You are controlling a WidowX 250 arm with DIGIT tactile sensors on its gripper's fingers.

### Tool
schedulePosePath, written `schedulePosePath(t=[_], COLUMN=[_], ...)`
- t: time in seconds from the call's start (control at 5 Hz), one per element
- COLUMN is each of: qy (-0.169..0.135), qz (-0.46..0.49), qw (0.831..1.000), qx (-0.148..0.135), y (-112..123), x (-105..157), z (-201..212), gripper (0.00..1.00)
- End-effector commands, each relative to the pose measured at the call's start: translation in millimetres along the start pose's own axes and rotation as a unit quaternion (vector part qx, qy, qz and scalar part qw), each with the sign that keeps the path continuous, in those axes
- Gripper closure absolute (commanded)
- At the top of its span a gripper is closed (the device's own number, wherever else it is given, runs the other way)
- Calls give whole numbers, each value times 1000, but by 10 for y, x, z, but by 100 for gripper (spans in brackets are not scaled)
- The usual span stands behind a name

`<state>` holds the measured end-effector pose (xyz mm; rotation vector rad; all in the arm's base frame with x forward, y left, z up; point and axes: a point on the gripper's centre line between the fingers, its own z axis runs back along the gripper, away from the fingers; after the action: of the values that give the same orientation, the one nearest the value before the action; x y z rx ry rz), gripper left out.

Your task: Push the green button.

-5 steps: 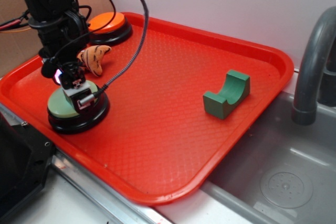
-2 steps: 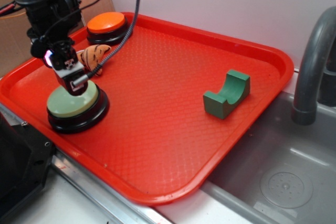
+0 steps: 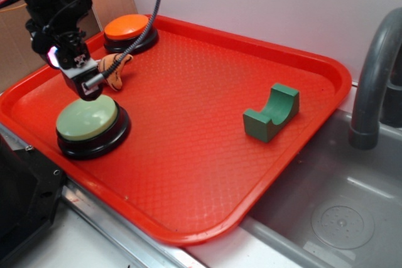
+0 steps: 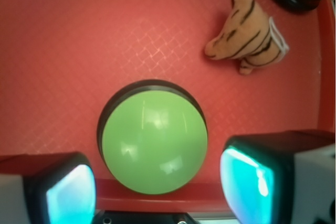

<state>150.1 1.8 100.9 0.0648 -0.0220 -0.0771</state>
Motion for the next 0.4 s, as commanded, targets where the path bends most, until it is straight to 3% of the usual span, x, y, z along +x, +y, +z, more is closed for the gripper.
schedulePosePath(t=[0.0, 0.2], qy=[-25, -24], qz=[2, 5], qw=[1000, 1000], qx=[0, -2], y=[-15, -17], x=[121, 128], z=[199, 253], gripper=[0, 0])
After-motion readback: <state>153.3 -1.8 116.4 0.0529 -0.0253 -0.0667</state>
